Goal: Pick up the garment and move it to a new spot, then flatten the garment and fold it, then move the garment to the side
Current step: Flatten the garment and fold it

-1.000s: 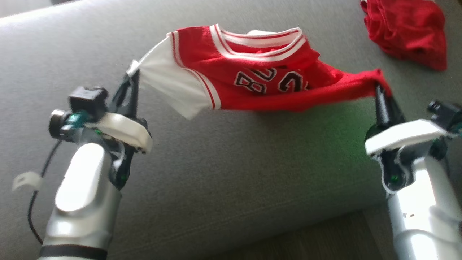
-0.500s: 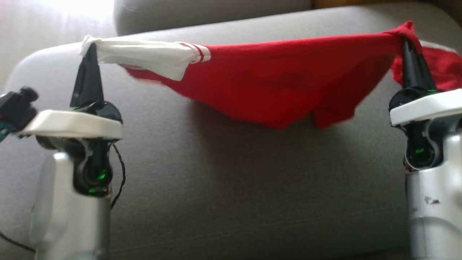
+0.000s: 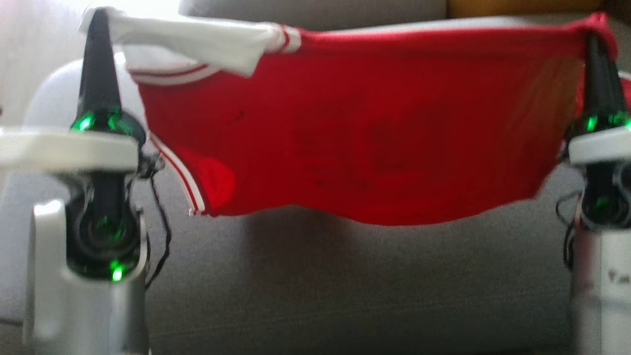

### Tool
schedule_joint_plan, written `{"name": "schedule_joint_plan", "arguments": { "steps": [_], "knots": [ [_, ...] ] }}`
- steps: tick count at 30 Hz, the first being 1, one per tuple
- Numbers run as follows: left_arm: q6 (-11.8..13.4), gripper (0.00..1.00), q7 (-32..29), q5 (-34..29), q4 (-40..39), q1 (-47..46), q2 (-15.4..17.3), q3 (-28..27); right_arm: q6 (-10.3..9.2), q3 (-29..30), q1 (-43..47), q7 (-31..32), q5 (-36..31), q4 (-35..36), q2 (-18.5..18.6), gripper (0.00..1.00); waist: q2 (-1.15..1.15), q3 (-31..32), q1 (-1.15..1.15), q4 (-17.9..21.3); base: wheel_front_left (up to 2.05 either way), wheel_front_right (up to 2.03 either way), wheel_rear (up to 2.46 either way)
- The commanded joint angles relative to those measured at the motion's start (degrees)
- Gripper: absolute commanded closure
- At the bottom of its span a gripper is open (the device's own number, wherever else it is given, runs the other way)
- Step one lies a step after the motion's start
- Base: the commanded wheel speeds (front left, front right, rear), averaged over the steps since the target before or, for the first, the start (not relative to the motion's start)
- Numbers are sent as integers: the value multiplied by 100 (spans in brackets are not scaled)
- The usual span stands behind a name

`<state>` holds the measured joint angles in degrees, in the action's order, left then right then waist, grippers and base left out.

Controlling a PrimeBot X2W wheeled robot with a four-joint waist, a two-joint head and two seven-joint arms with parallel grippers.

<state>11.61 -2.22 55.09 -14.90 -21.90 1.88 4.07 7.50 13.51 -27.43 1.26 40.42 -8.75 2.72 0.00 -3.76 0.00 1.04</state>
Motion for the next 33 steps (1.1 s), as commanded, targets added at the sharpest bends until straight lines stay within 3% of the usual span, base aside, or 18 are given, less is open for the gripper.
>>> {"name": "schedule_joint_plan", "arguments": {
  "steps": [1, 7, 9, 14, 18, 22, 26, 33],
  "knots": [
    [60, 100, -96, 42, -120, -525, 101, -106, -1, -115, -587, 66, 35, 106, 16, 100, 0, -276, 0, 33, 0, 0, 0],
    [537, 100, -542, 369, 923, -2303, 107, -133, -1, -42, -2607, 386, -450, -1167, 16, 100, 0, -1404, 0, 8, 0, 0, 0],
    [529, 100, -545, 259, 1508, -3159, 241, -156, -1, -31, -3516, 399, -633, -1746, 16, 100, 0, -1818, 0, -6, 0, 0, 0],
    [115, 100, -115, -156, 2980, -5302, 550, -113, -1, 1, -5765, -347, -1006, -3062, 16, 100, 0, -2632, 0, -65, 0, 0, 0],
    [-348, 100, 618, -445, 3943, -6360, 675, -120, -1, -28, -6758, -1258, -1049, -3945, 16, 100, 0, -2899, 0, -133, 0, 0, 0],
    [-931, 100, 1171, -625, 4480, -6764, 732, 7, -1, -46, -6985, -1593, -901, -4377, 16, 100, 0, -3064, 0, -227, 0, 0, 0],
    [-1436, 100, 1496, -941, 4805, -6719, 881, 251, -1, -85, -6506, -1621, -714, -4148, 16, 100, 0, -3213, 0, -364, 0, 0, 0],
    [-1732, 100, 1647, -1107, 5298, -5866, 877, 470, -1, 70, -5234, -1624, -475, -4467, 16, 100, 0, -3154, 0, -552, 0, 0, 0]
  ]
}}
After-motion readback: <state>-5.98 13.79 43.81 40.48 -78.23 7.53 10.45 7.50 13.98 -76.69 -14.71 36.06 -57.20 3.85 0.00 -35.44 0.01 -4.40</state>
